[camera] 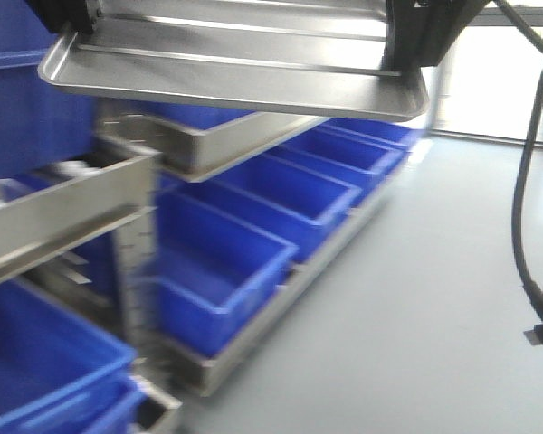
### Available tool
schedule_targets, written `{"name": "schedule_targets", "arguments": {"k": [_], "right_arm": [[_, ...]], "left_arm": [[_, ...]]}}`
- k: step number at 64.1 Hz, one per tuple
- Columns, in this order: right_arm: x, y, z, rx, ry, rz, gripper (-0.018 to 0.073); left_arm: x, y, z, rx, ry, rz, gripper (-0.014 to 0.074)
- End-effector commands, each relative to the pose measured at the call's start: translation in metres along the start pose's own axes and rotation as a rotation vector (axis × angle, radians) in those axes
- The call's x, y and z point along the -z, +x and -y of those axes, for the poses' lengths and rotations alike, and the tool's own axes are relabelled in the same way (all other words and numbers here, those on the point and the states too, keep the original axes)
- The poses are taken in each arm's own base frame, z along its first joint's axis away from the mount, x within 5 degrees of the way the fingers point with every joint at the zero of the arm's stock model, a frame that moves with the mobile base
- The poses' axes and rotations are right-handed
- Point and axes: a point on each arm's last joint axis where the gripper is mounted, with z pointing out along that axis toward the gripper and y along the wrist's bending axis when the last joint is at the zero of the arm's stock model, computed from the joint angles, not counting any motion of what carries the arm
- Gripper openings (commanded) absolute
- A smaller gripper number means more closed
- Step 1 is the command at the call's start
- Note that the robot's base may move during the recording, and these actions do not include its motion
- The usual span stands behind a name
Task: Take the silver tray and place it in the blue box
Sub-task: 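Hold the tray with both grippers while the base drives to the blue bins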
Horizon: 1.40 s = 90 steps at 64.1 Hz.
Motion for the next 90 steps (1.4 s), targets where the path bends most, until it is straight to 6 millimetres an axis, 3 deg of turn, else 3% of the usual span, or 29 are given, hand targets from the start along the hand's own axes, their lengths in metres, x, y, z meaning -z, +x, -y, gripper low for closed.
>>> {"name": "schedule_targets", "arguments": {"k": [1, 90], "right_arm": [[0.0249, -0.0114, 0.0014, 0.033, -0.034, 0.116, 0.0056], [0.0249, -0.0113, 0.0014, 0.033, -0.033, 0.115, 0.0056]], "left_arm": [[0.0248, -0.0088, 0.0033, -0.002, 0.062, 0.118, -0.0097], [0.0248, -0.0087, 0.0035, -0.001, 0.064, 0.116, -0.0097]]}}
